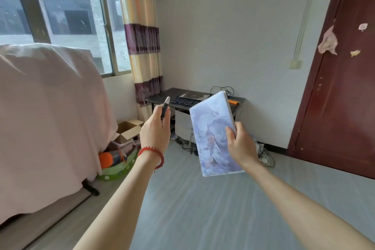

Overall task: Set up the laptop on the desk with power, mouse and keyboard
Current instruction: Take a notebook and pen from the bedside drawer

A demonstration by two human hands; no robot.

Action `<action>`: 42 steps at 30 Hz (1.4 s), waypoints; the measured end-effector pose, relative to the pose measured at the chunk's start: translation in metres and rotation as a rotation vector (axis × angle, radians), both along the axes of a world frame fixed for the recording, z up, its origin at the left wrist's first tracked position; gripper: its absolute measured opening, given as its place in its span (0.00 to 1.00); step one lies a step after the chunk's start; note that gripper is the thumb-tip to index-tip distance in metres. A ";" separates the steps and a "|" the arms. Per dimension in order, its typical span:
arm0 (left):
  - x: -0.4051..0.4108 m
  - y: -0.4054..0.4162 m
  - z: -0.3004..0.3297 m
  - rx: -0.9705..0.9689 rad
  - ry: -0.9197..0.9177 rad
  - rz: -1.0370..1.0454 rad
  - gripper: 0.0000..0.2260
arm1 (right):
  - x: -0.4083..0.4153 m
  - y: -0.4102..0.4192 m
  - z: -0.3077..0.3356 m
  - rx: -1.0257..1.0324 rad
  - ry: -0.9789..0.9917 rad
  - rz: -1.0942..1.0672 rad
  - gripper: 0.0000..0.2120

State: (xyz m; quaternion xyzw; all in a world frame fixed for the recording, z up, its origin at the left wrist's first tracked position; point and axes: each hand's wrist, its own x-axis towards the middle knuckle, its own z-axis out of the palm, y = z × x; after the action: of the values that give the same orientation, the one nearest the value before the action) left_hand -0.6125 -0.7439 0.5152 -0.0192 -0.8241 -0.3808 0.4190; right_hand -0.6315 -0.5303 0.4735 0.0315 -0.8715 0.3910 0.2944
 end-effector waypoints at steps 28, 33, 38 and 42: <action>-0.841 -0.154 -0.103 0.084 -0.276 0.258 0.08 | -0.893 -0.119 -0.095 -0.180 -0.244 0.154 0.08; -0.989 -0.193 -0.108 0.153 -0.415 0.161 0.11 | -1.029 -0.158 -0.092 -0.213 -0.269 0.116 0.08; -1.130 -0.236 -0.139 0.215 -0.560 0.047 0.18 | -1.165 -0.209 -0.112 -0.232 -0.313 0.096 0.08; -1.231 -0.276 -0.182 0.174 -0.598 0.085 0.09 | -1.264 -0.253 -0.158 -0.243 -0.380 0.108 0.08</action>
State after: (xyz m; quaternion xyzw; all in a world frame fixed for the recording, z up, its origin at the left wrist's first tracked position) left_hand -1.8437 -1.0196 0.3336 0.1641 -0.8752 -0.4208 0.1735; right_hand -1.8959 -0.7837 0.3153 -0.0319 -0.8548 0.5070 0.1056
